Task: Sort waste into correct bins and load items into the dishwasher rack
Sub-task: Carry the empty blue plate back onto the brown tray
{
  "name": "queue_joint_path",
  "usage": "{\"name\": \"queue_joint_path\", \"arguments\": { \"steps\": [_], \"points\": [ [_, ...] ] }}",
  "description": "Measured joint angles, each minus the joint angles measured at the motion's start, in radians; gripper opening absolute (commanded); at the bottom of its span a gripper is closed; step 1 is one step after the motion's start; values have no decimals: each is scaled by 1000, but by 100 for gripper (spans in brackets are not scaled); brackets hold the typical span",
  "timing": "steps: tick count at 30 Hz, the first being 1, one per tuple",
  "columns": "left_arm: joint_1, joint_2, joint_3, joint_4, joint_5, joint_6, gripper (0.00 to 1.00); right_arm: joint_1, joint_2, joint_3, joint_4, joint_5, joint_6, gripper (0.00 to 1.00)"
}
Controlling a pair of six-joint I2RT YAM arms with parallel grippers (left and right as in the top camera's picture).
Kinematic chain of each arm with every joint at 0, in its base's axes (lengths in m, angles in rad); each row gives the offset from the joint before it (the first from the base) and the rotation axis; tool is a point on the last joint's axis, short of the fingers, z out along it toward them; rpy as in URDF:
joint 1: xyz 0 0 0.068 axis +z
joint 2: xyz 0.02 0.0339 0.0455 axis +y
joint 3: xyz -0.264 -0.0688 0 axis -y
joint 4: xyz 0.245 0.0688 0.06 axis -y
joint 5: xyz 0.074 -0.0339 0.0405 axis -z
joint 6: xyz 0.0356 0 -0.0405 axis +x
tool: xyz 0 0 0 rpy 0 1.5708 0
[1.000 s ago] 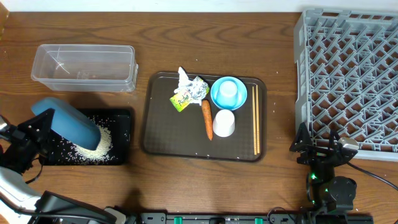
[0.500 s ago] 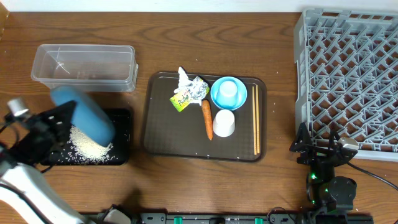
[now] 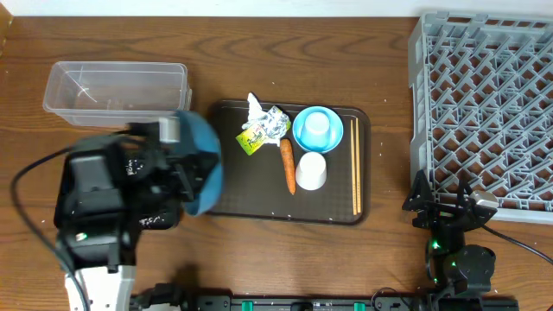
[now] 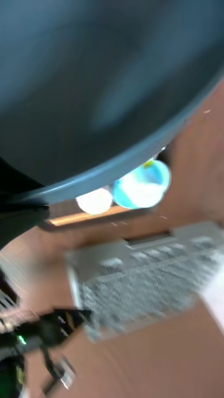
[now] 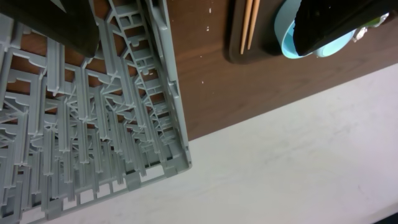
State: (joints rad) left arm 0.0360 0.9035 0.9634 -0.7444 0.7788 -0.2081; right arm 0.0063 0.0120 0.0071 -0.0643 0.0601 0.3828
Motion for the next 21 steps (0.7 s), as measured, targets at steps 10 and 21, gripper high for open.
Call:
{"name": "queue_joint_path", "arguments": {
  "steps": [10,21],
  "points": [
    [-437,197,0,104,-410,-57,6,0,0,0,0,0,0,99],
    [-598,491,0,211,-619,-80,6,0,0,0,0,0,0,99]
  ]
}}
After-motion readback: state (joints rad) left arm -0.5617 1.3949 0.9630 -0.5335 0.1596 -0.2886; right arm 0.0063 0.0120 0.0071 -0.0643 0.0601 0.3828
